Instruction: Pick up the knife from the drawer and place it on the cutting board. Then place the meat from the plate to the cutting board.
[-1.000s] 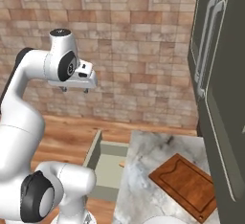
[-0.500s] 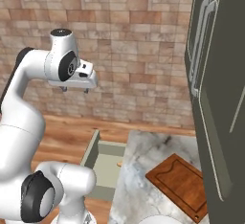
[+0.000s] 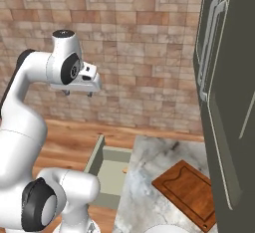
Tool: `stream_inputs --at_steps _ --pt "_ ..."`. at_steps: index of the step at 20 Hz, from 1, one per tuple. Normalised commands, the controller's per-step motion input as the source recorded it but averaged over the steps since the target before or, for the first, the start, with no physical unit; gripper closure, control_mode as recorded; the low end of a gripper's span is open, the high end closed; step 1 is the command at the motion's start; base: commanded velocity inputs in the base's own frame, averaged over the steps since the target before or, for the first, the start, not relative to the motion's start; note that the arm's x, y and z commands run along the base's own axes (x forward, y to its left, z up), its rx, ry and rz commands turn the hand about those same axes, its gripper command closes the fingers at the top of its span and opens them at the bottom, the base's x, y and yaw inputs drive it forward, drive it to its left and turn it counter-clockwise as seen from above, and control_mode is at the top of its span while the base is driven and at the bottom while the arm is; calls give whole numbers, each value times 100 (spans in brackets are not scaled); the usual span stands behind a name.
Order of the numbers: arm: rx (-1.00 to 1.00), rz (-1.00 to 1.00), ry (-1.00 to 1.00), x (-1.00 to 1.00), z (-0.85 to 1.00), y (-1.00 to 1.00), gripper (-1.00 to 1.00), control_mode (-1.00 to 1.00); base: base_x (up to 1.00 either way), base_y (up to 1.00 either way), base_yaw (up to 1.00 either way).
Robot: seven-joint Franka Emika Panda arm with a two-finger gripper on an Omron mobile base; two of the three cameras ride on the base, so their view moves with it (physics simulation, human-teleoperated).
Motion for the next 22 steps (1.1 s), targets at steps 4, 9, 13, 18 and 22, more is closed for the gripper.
stream_inputs --at_steps 4,9,13,18,22 --pt "0 0 0 0 0 0 -100 100 0 -2 0" --pt "0 0 0 0 -10 0 -100 -100 0 0 0" --pt "0 0 0 9 -73 -4 -100 -100 0 0 0" --pt "0 0 0 10 -99 -16 -100 -100 0 0 0" --pt "1 0 0 25 -100 -32 -100 -100 0 0 0"
